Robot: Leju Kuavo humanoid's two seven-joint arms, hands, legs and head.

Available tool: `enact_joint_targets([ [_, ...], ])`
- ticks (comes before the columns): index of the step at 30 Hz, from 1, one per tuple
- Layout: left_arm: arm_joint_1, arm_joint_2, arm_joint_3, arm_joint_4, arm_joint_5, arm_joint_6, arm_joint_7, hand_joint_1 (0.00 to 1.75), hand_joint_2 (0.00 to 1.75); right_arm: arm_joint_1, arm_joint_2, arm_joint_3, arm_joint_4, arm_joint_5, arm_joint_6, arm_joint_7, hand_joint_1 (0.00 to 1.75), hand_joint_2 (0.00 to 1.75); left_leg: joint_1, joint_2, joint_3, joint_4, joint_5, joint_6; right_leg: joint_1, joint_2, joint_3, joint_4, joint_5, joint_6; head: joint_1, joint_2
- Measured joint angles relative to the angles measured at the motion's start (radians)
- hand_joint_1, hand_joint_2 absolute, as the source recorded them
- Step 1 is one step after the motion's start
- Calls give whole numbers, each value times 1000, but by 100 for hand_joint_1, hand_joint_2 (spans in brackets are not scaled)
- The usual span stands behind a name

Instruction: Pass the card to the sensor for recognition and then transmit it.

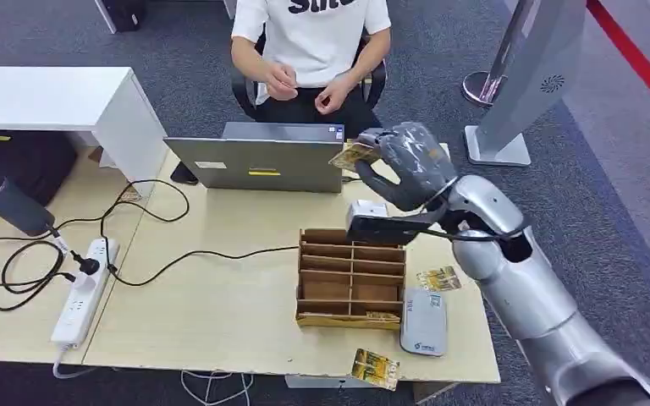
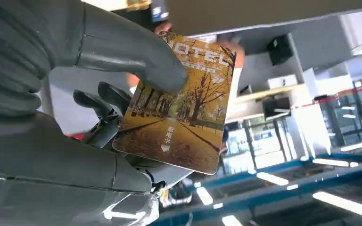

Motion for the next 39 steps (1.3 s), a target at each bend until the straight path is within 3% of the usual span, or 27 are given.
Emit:
enact_joint_targets([
  [6,-29,-5,-2,0,-57,-16,-13,0,175,-107,215,16,237,-71,-26,81,175,175,2,-3,1,0,2,-2,1,-2,0,1,0,0,0,0],
  [10,-49,-13,-10,0,-90,-11,-21,0,175,-152,302,8,399,-24,-90,130,175,175,2,-3,1,0,2,-2,1,-2,1,1,0,0,0,0],
  [16,-55,-19,-10,0,-98,-23,-13,0,175,-173,369,-37,529,26,-109,143,175,175,2,-3,0,0,2,-2,1,-2,1,0,0,0,1,0],
  [26,-55,-19,-9,0,-103,-23,-13,0,175,-179,403,-105,602,17,-87,133,175,175,2,-3,0,0,1,-2,1,-2,0,-1,0,0,0,0],
  [27,-55,-19,-9,0,-103,-23,-13,0,175,-180,404,-106,605,17,-87,132,134,175,2,-3,0,0,1,-2,1,-2,0,-1,0,0,0,0],
  [28,-55,-19,-9,0,-103,-23,-13,0,175,-181,405,-108,608,17,-87,132,9,175,2,-4,0,0,1,-2,1,-2,0,-1,0,0,0,0],
  [29,-55,-19,-10,0,-104,-23,-13,0,175,-182,406,-110,612,16,-84,130,0,175,2,-4,0,0,1,-2,1,-2,0,-1,0,0,0,0],
  [35,-53,-19,-4,0,-104,-23,-13,0,175,-172,410,-135,600,-6,-70,66,0,175,2,-4,0,0,1,-2,1,-2,0,-1,0,0,1,0],
  [39,-38,-19,19,0,-96,-9,-20,0,175,-98,406,-145,457,-27,-61,14,0,175,2,-4,0,0,1,-2,1,-2,-1,-1,0,0,0,0],
])
